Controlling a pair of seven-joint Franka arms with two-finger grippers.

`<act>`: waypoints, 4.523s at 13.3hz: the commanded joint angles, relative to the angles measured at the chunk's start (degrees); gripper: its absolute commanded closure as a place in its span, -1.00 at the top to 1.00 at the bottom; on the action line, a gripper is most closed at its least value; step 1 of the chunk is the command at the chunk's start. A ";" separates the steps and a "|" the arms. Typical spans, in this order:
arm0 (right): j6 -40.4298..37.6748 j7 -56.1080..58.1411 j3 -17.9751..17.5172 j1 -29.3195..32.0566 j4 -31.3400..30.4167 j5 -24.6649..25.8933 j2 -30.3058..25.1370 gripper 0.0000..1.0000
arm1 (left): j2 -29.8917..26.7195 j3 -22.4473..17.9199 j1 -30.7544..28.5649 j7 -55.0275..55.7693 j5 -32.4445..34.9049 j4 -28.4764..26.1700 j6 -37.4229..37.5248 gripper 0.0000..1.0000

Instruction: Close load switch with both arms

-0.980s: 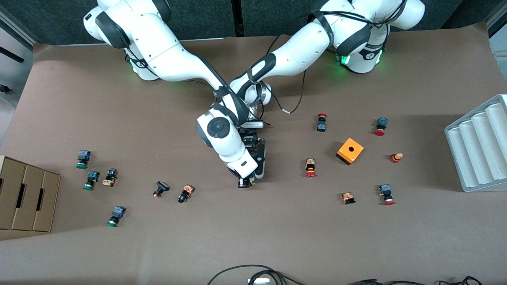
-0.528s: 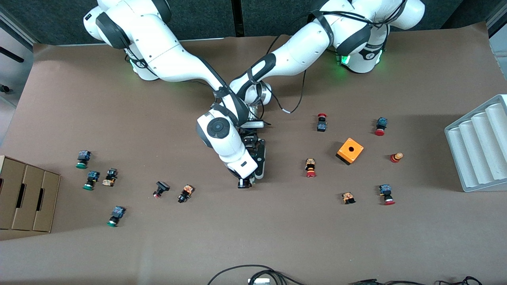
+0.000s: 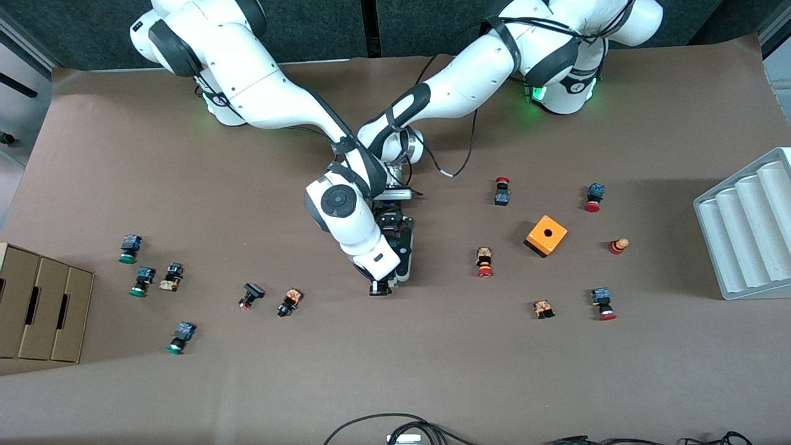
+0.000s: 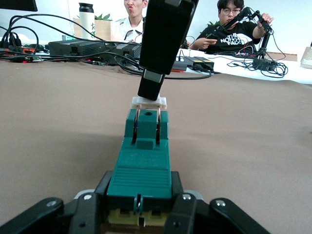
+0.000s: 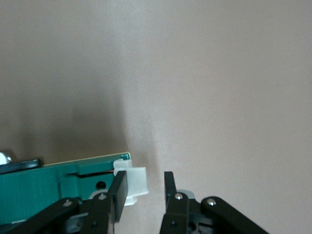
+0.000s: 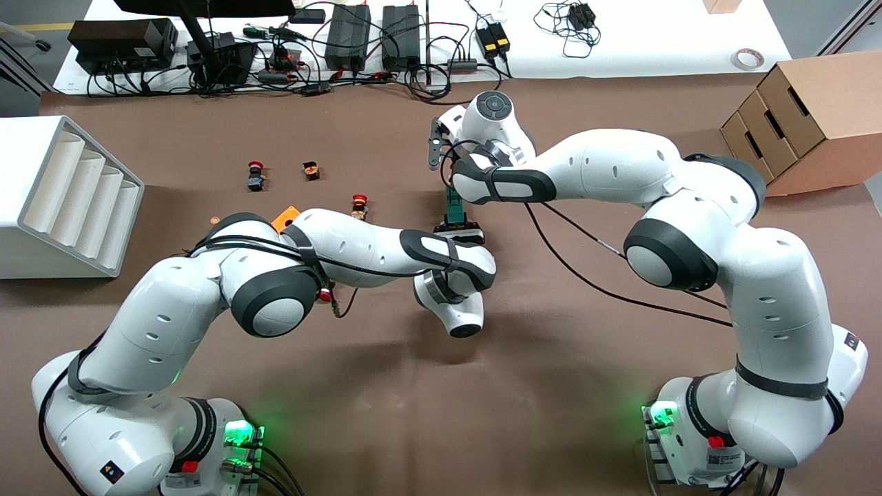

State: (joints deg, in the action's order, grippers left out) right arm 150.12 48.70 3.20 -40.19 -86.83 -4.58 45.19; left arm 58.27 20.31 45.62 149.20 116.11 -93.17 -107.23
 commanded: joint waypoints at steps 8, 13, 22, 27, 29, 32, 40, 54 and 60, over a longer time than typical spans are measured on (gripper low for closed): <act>2.46 -0.44 -0.39 0.64 1.66 0.37 1.13 0.52 | 0.44 -0.45 0.87 0.13 0.61 0.71 -0.26 -0.01; -2.45 -0.80 -0.21 0.64 1.05 0.19 -5.19 1.00 | 0.44 -0.45 0.87 0.13 0.61 0.71 -0.26 -0.01; -14.59 -7.29 1.72 1.25 1.49 0.19 -20.66 1.00 | 0.00 -0.27 0.79 -6.51 -0.35 1.06 -0.35 0.99; -20.11 -17.80 3.56 1.25 1.49 0.19 -24.62 1.00 | -2.64 2.10 0.88 -25.70 -17.40 5.63 -0.52 1.00; -25.03 -24.33 4.00 1.34 1.49 0.19 -26.55 1.00 | -3.42 3.24 0.79 -26.85 -20.03 6.07 -0.44 1.00; -31.36 -29.08 6.36 2.21 1.40 0.10 -29.28 1.00 | -4.83 3.33 0.87 -31.41 -23.99 5.99 -0.44 1.00; -38.76 -30.07 6.82 19.07 1.22 -0.87 -32.80 1.00 | -13.00 3.25 0.44 -59.96 -43.31 5.90 0.00 1.00; -53.09 -37.63 7.43 38.68 1.49 0.45 -35.97 1.00 | -35.23 2.98 -10.97 -119.82 -73.46 6.25 11.86 1.00; -54.76 -38.41 7.08 41.51 1.40 -0.43 -34.92 1.00 | -42.71 3.07 -26.16 -128.63 -89.00 9.49 13.45 1.00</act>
State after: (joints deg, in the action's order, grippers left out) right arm 95.94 11.46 10.89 1.91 -85.33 -4.72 10.02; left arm 17.86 22.72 25.30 22.86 32.40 -84.69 -94.89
